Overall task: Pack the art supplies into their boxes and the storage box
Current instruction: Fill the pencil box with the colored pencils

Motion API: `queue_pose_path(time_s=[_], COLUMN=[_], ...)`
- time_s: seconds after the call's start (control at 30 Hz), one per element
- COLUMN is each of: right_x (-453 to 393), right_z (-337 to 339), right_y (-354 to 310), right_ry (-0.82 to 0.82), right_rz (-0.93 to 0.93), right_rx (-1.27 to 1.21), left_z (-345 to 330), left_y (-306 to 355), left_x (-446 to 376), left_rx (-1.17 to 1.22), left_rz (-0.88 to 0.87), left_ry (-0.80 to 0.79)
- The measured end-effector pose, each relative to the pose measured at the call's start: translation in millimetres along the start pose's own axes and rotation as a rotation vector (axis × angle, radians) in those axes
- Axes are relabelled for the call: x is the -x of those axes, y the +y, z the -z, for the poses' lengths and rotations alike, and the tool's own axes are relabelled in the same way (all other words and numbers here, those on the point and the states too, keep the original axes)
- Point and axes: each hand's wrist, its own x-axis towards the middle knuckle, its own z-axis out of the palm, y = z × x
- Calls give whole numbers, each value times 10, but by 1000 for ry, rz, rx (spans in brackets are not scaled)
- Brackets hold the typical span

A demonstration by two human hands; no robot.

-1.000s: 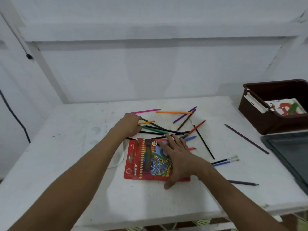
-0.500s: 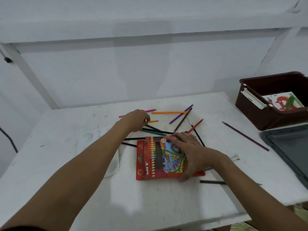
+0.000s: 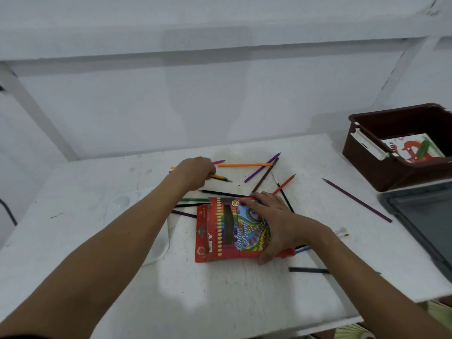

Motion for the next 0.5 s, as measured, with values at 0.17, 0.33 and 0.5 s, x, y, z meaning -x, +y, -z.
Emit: queue_pose_path(time_s=[0.17,0.33,0.5], right_x=[94,142,168], right_z=[40,-76,-277], right_y=[-64,-215,-474], right_ry=[49,36,-47], right_rz=[22,74,121], right_rx=[-16,-66,-61], left_z=[450,620,211], left_y=[-94,57,127], left_x=[507,1516,2151], left_rx=[326,849,1514], left_rz=[223,558,849], left_ry=[415,629,604])
